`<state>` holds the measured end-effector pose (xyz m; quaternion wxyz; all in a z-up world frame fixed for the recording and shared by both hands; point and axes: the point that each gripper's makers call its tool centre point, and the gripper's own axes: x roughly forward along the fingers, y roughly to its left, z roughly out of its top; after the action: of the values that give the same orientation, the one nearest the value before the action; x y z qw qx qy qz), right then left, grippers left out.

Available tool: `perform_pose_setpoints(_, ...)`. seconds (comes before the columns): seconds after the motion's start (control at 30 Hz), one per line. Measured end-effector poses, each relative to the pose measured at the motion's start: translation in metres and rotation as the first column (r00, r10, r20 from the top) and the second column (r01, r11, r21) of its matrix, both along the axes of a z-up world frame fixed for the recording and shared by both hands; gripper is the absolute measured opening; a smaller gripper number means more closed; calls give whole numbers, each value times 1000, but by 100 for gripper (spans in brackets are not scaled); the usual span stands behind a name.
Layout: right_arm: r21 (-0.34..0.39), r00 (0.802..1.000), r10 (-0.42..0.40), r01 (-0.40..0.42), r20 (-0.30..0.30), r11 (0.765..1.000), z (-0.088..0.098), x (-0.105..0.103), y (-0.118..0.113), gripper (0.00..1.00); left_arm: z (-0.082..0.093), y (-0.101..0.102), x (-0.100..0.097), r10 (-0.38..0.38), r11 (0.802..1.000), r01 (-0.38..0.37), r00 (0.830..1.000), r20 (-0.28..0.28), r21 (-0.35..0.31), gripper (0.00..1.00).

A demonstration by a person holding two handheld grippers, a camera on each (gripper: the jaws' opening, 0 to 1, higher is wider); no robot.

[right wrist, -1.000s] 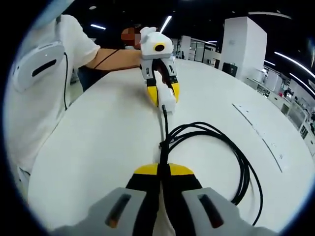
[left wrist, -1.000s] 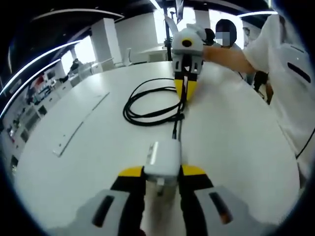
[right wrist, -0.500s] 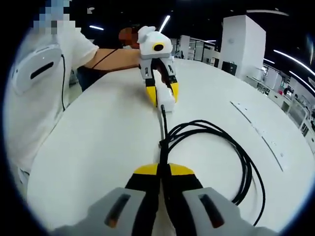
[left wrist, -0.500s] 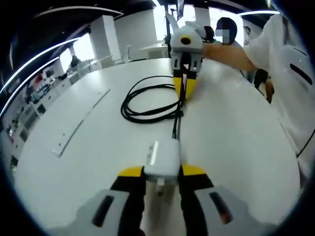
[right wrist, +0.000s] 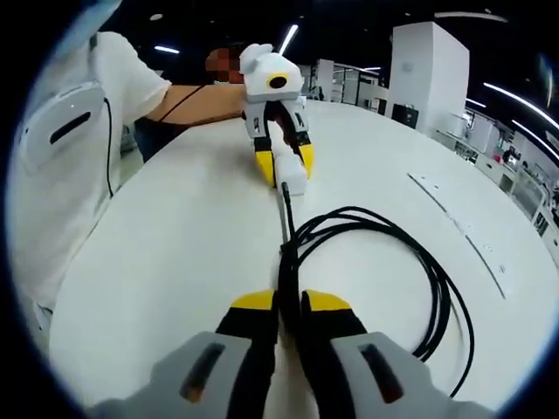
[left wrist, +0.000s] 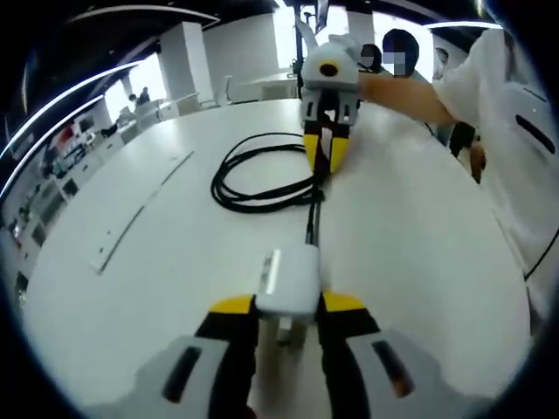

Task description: Plug the desk Type‑C cable into the charger adapter.

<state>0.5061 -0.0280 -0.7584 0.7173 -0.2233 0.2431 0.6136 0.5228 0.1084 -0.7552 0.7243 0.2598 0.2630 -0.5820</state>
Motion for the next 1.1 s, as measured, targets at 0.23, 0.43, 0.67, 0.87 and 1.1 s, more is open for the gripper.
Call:
perform_pose_setpoints(0.23,0,1000,-4,4,-4,1000,0,1,-1,12,3,1,3,2,1000,-2,1000,8,-5,26)
perform_pose_setpoints(0.43,10,1000,-13,13,-6,1000,2,2,-3,16,9,3,10,14,1000,-14,1000,9,-20,33)
perform_pose_setpoints(0.67,9,1000,-16,16,-6,1000,3,1,-3,18,10,6,13,14,1000,-14,1000,12,-20,33)
perform_pose_setpoints(0.87,13,1000,-18,18,-3,1000,4,-1,-3,20,15,7,16,18,999,-18,1000,20,-30,34)
perform_pose_setpoints(1.1,31,999,-35,35,5,999,7,2,-4,30,18,8,17,32,998,-31,999,20,-46,40)
